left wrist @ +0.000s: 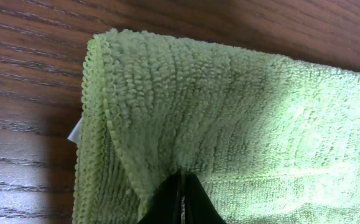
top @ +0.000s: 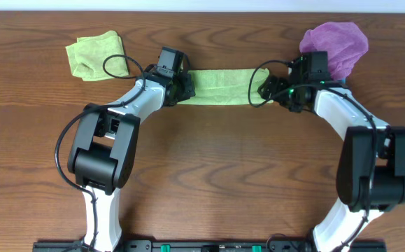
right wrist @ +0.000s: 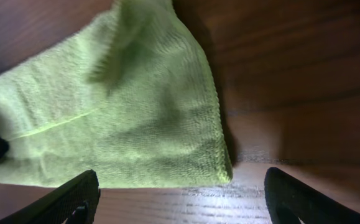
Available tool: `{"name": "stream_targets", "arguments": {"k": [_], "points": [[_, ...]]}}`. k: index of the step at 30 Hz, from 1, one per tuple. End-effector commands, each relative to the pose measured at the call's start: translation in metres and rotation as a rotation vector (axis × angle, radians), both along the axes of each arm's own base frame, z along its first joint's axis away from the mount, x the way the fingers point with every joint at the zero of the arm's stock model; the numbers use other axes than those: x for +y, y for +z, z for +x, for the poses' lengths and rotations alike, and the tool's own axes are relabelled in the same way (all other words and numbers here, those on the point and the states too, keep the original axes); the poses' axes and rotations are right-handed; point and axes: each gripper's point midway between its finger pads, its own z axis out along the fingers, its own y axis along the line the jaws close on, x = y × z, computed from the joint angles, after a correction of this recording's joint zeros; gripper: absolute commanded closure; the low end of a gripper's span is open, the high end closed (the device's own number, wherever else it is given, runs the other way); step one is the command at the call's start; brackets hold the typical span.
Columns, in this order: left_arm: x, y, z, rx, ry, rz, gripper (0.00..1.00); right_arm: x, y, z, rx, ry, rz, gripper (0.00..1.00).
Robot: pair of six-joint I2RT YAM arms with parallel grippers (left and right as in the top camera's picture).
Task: Fold the cloth
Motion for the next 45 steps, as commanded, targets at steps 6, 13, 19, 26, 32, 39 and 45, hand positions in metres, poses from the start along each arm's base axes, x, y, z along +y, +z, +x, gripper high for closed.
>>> {"name": "stream_targets", "arguments": {"k": [6, 13, 19, 26, 32, 39, 45], "points": [[0.007, -0.004, 0.003, 0.007, 0.022, 0.017, 0.94, 0.014, -0.017, 0.008, 0.01, -0.033, 0.068, 0.14], [0.007, -0.004, 0.004, 0.006, 0.022, 0.017, 0.94, 0.033, -0.026, 0.014, -0.005, -0.01, 0.107, 0.13], [0.007, -0.004, 0.003, 0.007, 0.022, 0.017, 0.94, 0.042, -0.031, 0.02, -0.029, -0.003, 0.114, 0.14], [0.007, -0.004, 0.003, 0.007, 0.022, 0.017, 0.94, 0.039, -0.046, 0.029, -0.052, -0.015, 0.095, 0.17], [0.007, -0.004, 0.003, 0.011, 0.021, 0.019, 0.94, 0.044, -0.061, 0.037, -0.08, -0.014, 0.087, 0.22], [0.009, -0.007, -0.001, 0.029, 0.021, 0.025, 0.94, 0.048, -0.07, 0.038, -0.09, -0.013, 0.059, 0.39], [0.009, -0.007, -0.003, 0.034, 0.022, 0.028, 0.94, 0.052, -0.071, 0.037, -0.088, 0.001, 0.057, 0.44]]}}
